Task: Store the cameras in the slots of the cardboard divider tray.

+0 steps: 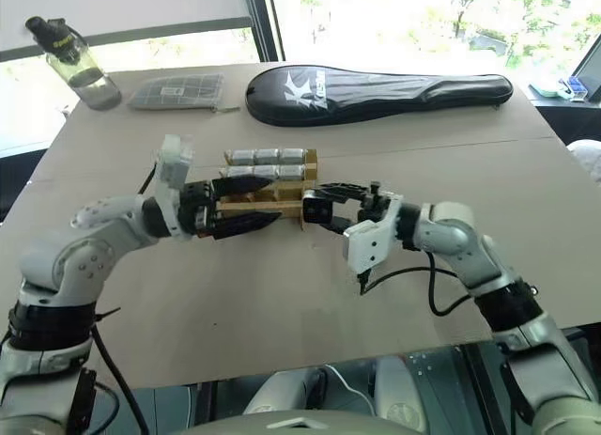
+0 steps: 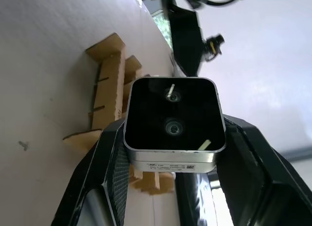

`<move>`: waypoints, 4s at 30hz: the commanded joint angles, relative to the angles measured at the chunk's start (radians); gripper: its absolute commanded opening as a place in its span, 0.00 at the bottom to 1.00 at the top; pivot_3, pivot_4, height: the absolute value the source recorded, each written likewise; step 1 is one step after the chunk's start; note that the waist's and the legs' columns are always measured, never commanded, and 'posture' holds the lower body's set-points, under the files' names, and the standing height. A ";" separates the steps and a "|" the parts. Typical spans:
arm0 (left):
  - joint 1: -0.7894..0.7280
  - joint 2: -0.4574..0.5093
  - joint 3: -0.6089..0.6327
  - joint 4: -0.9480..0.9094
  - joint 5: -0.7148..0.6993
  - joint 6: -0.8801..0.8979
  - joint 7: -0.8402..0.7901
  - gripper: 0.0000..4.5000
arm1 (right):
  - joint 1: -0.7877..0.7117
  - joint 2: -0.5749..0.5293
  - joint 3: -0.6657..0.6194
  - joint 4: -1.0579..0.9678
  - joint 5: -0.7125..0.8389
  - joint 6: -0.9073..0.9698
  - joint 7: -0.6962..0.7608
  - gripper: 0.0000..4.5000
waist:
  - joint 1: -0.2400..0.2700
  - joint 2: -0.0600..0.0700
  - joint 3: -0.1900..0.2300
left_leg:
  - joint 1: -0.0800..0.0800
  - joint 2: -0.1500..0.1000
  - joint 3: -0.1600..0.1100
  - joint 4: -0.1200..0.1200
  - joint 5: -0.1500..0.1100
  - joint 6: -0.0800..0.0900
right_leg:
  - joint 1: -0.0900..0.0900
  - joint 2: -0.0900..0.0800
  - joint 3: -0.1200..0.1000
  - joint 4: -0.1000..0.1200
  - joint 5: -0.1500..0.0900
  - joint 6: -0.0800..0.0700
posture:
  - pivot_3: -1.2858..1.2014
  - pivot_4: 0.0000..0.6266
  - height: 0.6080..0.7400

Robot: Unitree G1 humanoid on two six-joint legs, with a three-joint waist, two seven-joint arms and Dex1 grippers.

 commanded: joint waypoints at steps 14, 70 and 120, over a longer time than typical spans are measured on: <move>0.010 0.019 -0.020 -0.007 0.009 0.056 -0.063 1.00 | -0.112 0.067 0.035 0.053 -0.079 -0.121 -0.059 0.43 | -0.002 0.000 0.000 | 0.000 0.000 0.000 0.001 0.000 0.000 | -0.001 0.000 0.000 0.001 0.000 0.000 | 0.52 0.24 1.00; -0.538 -0.019 -0.042 1.314 0.508 -0.892 -0.592 0.16 | 0.780 -0.145 -0.583 -0.598 0.983 0.927 0.335 0.98 | -0.013 -0.004 -0.002 | -0.017 -0.005 -0.010 0.012 0.000 0.000 | -0.009 -0.003 -0.008 0.005 0.000 0.000 | 0.52 0.24 1.00; -0.660 -0.078 -0.095 1.566 0.768 -1.197 -0.598 0.16 | 0.813 -0.144 -0.589 -0.698 1.014 0.959 0.253 0.98 | 0.005 -0.011 -0.007 | -0.018 -0.006 -0.014 0.019 0.000 0.001 | -0.006 -0.004 -0.010 0.006 0.001 0.001 | 0.52 0.24 1.00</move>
